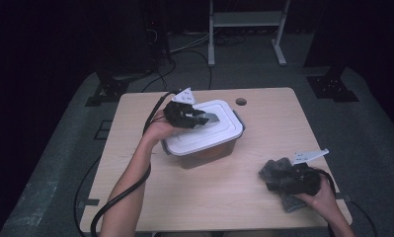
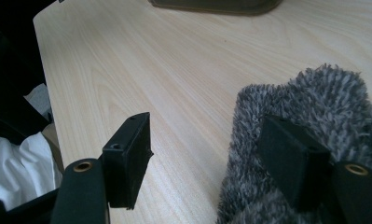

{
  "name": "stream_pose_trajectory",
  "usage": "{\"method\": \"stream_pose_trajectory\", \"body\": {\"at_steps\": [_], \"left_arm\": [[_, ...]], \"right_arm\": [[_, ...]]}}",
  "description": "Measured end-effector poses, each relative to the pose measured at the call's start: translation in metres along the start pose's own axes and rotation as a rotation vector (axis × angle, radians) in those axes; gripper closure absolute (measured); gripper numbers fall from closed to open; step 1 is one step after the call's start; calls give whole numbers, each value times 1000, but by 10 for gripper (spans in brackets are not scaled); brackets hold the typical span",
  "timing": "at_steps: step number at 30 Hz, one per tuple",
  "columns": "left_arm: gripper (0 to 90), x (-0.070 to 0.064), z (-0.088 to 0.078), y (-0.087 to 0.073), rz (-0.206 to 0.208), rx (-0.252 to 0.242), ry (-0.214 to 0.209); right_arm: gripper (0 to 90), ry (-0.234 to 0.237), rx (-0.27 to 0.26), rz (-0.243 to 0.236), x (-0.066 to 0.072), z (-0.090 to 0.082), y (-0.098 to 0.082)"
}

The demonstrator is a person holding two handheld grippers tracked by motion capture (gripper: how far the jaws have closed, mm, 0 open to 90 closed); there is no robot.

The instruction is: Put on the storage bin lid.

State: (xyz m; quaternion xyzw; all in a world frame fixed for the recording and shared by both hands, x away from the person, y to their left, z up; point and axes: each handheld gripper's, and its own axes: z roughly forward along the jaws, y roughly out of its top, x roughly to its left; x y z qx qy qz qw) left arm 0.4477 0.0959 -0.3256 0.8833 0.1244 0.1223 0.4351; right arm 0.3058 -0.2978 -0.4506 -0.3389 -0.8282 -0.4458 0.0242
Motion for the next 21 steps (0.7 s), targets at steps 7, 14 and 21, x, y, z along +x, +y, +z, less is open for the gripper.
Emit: {"method": "stream_pose_trajectory", "body": {"at_steps": [7,14,21], "left_arm": [[662,-1,9,0,16,34,-3],[660,-1,10,-3,6,26,-8],[559,-2,8,-2,1,27,4]], "right_arm": [[335,1,1,-1,0,0,0],[334,1,-1,-1,0,0,0],[335,1,-1,-1,0,0,0]]}}
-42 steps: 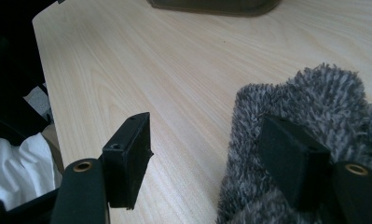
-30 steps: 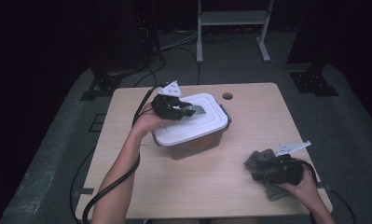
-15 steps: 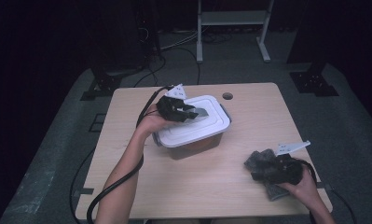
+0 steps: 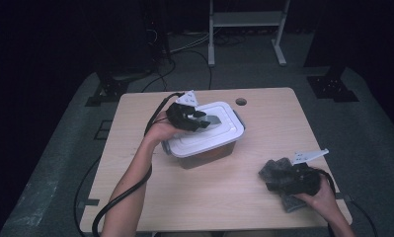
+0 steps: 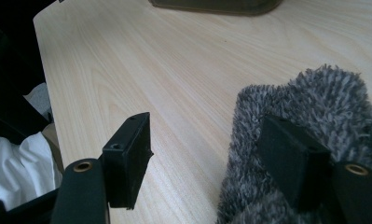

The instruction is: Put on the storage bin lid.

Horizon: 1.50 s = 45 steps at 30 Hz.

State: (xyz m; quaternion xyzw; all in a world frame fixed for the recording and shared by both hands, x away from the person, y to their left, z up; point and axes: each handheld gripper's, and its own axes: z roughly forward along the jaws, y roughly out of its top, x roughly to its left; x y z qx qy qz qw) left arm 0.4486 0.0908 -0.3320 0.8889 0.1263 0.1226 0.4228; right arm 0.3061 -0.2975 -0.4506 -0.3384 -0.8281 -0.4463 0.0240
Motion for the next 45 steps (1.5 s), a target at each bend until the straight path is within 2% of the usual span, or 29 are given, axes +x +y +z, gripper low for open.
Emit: {"method": "stream_pose_trajectory", "body": {"at_steps": [4,6,8,17,30,36,45], "left_arm": [[505,0,-5,1,-12,-20,-1],[505,0,-9,1,-9,-22,-5],[481,-1,-12,1,-20,-25,8],[395,-5,-24,-2,-42,-44,19],[319,-13,-52,-7,-64,-99,33],[287,-18,-61,-12,-71,-107,51],[247,-20,-69,-19,-89,-112,54]], "right_arm": [[334,-1,0,-1,0,0,0],[334,-2,-2,-1,0,-1,0],[334,-4,-4,-2,0,-1,0],[334,-6,-7,-2,-1,-2,0],[332,-6,-7,-2,-1,-1,2],[332,-9,-7,-2,-1,-2,2],[332,-10,-6,-1,-1,-1,2]]}}
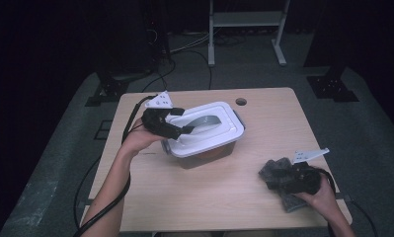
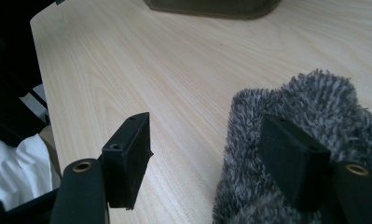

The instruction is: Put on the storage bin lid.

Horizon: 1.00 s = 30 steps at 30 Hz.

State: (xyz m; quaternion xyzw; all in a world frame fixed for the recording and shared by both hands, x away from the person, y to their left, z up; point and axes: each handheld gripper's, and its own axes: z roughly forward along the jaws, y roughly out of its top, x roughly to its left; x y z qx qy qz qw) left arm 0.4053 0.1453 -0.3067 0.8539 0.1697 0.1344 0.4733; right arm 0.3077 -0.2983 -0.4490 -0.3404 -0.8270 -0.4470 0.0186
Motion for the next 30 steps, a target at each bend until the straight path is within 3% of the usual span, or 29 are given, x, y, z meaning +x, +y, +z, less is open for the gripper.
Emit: {"method": "stream_pose_trajectory", "body": {"at_steps": [12,24,30], "left_arm": [[197,-5,-13,-7,-8,-9,19],[161,-10,-34,-25,-25,-15,45],[134,-12,-43,-37,-52,-31,60]], "right_arm": [[330,-4,0,-3,1,0,1],[328,-8,-12,-2,1,0,2],[327,-12,-11,-3,0,0,2]]}}
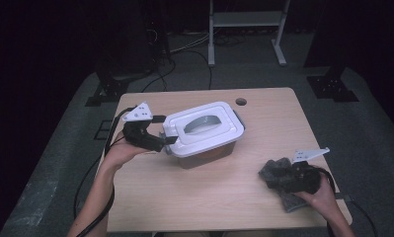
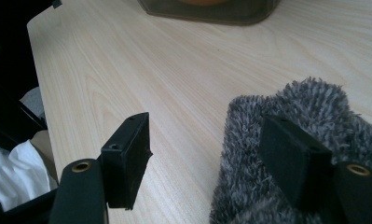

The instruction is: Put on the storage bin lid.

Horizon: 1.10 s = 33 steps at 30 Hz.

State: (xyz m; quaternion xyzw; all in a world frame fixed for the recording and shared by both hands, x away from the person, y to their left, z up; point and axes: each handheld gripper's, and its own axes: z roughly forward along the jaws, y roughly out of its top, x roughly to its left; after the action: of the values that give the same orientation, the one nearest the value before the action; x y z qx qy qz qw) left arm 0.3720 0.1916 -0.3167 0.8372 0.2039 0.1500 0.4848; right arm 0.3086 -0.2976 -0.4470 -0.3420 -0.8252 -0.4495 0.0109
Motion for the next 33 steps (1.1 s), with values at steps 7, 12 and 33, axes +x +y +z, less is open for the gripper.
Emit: {"method": "stream_pose_trajectory", "body": {"at_steps": [7,12,33], "left_arm": [[116,2,-6,-15,-28,-7,17],[107,0,-8,-19,-31,-10,20],[95,-9,-19,-60,-65,1,45]], "right_arm": [[327,-7,0,-1,-1,-1,0],[327,-12,2,3,0,-2,-1],[326,-16,12,2,1,-1,-2]]}}
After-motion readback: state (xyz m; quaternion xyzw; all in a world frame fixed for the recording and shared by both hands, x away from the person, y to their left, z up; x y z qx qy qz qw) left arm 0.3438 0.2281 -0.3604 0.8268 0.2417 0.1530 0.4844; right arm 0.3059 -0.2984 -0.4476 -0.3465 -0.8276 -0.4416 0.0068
